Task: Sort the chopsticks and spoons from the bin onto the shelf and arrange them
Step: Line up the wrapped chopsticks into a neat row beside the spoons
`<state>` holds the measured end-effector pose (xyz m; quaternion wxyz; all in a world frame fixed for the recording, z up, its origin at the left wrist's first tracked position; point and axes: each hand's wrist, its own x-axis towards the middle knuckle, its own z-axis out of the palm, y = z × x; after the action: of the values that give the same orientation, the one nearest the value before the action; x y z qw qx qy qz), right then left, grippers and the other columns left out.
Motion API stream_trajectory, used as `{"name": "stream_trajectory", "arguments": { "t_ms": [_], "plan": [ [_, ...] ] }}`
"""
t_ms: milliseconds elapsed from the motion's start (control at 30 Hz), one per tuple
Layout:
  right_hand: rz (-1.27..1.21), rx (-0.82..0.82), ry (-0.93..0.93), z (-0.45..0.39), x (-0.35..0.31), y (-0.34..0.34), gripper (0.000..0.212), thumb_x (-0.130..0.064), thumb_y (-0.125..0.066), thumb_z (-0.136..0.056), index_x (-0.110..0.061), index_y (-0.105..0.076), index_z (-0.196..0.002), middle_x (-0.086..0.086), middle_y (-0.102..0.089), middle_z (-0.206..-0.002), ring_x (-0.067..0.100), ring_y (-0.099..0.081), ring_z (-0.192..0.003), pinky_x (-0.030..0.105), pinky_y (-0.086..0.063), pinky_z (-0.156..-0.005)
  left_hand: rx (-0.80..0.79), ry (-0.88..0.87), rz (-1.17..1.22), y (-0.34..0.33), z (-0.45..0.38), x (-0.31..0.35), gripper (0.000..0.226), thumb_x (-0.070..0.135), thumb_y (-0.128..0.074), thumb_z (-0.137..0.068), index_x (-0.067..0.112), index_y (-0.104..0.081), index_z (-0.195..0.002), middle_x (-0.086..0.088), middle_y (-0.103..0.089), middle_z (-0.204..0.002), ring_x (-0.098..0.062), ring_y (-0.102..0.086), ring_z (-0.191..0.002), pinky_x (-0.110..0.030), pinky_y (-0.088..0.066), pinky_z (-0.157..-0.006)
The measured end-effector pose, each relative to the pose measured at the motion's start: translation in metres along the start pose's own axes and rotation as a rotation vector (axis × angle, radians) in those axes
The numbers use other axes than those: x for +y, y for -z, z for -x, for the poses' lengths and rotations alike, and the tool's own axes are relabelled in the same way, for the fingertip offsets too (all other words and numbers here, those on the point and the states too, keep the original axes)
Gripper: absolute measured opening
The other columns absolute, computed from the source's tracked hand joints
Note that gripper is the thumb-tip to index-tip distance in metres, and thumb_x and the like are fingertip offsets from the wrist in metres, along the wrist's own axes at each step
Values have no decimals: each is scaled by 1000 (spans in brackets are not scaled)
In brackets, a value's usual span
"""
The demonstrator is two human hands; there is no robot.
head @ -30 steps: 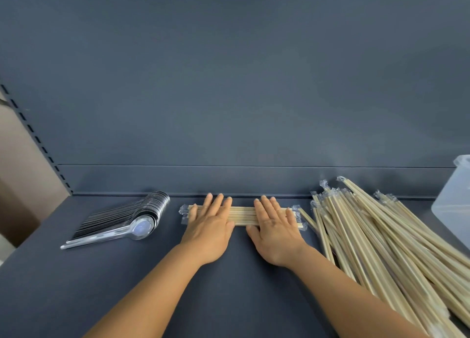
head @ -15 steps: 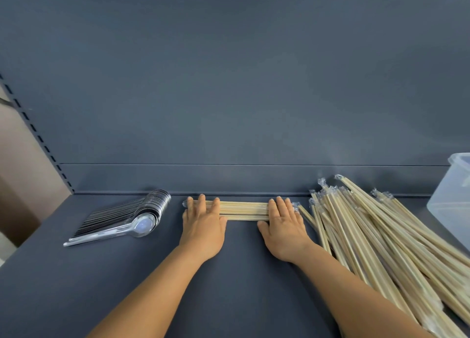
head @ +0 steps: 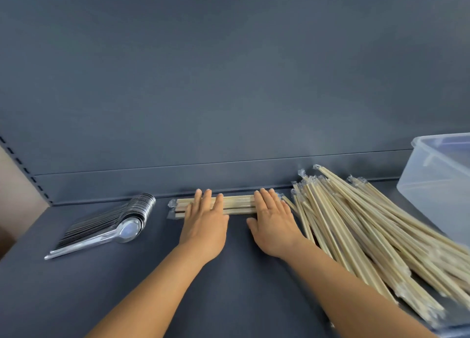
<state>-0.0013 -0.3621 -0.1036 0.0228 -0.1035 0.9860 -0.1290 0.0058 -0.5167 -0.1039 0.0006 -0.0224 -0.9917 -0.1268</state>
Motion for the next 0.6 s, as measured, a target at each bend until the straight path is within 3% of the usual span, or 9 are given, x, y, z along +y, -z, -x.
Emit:
{"name": "stream_trajectory", "arguments": {
  "t_ms": [100, 200, 400, 600],
  "plan": [
    [30, 72, -36, 22, 3, 14, 68, -35, -44, -96, -11, -11, -150, 4, -9, -158, 23, -3, -146, 35, -7, -118, 23, -142, 140, 4, 15, 33, 53, 30, -34, -102, 15, -18, -150, -1, -21, -154, -18, -12, -144, -30, -19, -114],
    [128, 146, -104, 46, 16, 28, 69, -39, -51, -90, -12, -20, -146, 4, -23, -150, 25, -21, -139, 34, -21, -111, -33, -221, 298, 2, 27, 65, 49, 25, -39, -100, 18, -26, -147, 0, -35, -147, -18, -30, -136, -30, -30, -107],
    [254, 123, -307, 81, 46, 42, 68, -50, -60, -81, -13, -33, -131, 8, -38, -131, 28, -37, -123, 36, -34, -101, -237, -194, 508, -14, 38, 109, 53, 23, -37, -101, 18, -20, -151, -4, -36, -150, -20, -35, -137, -33, -31, -111],
    [391, 59, -241, 86, 69, 54, 38, -21, -41, -93, -3, -42, -126, 12, -48, -123, 29, -42, -112, 35, -34, -97, -292, -152, 585, -26, 31, 142, 58, 24, -41, -100, 17, -17, -152, -2, -34, -152, -19, -37, -136, -34, -32, -111]
  ]
}}
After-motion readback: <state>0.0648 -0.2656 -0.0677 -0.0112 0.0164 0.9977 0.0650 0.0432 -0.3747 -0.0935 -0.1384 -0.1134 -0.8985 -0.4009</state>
